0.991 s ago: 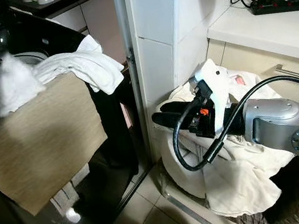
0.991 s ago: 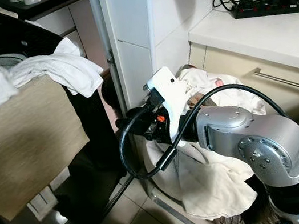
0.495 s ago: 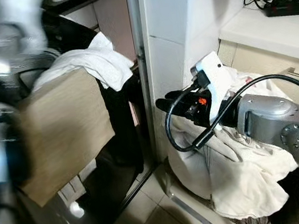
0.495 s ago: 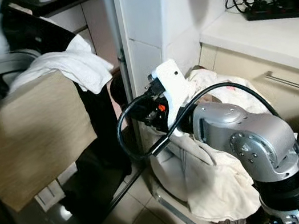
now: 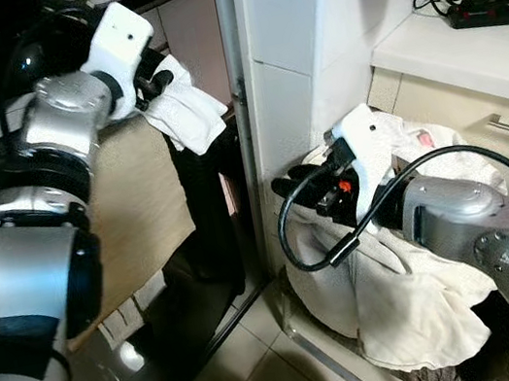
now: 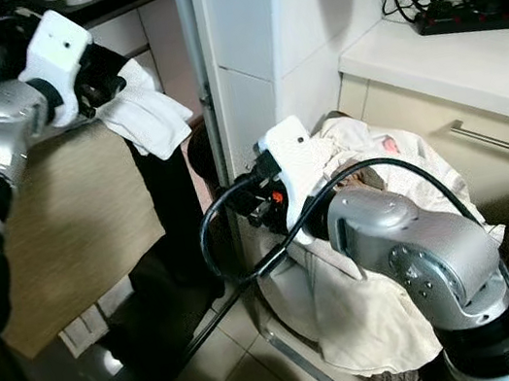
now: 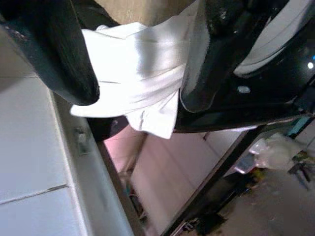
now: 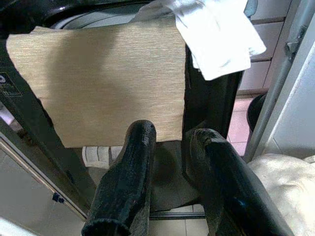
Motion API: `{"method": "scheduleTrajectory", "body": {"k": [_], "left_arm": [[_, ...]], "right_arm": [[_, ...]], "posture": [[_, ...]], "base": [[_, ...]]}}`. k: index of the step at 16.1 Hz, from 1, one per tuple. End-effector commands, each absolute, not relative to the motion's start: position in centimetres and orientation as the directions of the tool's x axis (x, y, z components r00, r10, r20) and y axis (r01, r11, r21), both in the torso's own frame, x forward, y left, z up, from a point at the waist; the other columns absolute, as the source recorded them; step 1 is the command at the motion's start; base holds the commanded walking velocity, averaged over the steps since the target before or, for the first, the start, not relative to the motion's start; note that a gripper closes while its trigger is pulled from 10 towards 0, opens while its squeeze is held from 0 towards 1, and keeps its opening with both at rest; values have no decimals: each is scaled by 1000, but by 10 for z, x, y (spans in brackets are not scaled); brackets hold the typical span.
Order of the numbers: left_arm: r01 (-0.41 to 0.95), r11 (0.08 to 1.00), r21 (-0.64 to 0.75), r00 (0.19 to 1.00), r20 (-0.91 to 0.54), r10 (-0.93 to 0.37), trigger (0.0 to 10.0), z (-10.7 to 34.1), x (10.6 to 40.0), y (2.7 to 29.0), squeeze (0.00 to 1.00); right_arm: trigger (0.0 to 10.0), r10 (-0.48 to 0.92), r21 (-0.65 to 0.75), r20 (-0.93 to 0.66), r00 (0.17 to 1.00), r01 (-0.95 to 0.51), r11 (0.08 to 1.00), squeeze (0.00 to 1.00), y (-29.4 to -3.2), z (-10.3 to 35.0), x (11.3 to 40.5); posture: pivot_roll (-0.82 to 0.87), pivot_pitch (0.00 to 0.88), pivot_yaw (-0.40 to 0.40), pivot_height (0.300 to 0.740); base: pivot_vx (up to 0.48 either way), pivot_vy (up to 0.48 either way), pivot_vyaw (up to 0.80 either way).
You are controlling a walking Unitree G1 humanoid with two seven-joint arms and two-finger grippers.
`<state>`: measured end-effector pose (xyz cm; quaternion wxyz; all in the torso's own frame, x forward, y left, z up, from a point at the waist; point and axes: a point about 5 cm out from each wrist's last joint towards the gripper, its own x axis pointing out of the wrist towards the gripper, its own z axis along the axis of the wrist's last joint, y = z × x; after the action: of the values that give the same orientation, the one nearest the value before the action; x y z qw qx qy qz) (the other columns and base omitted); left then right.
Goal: Clothes washing
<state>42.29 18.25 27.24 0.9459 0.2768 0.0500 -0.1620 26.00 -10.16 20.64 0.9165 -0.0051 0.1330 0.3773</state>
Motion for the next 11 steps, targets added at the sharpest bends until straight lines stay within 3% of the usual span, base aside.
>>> {"method": "scheduleTrajectory", "body": {"k": [1, 6, 7, 8, 11], "left_arm": [[321, 796, 514, 947, -199, -253, 10000, 265, 423, 183, 1000], [313, 893, 323, 946, -193, -261, 10000, 239, 422, 174, 1000], [301, 913, 277, 949, -181, -258, 10000, 235, 422, 173, 192], [287, 910, 300, 953, -181, -241, 10000, 233, 422, 174, 0], [224, 895, 386, 973, -146, -180, 10000, 223, 420, 175, 0]], "right_arm": [[10000, 687, 84, -239, 686, -690, 719, 0, -102, 208, 256], [10000, 690, 119, -255, 677, -686, 718, 0, -104, 208, 252], [10000, 694, 119, -258, 672, -691, 713, 0, -104, 208, 251], [10000, 697, 116, -258, 670, -695, 710, 0, -103, 208, 251], [10000, 739, 86, -252, 625, -746, 660, 0, -96, 210, 242]], "posture": [[-97, 0, 53, 740], [-133, 0, 52, 740], [-138, 0, 49, 740], [-142, 0, 47, 740], [-168, 0, 29, 740]], "base": [[0, 0, 0], [0, 0, 0], [0, 0, 0], [0, 0, 0], [0, 0, 0]]}}
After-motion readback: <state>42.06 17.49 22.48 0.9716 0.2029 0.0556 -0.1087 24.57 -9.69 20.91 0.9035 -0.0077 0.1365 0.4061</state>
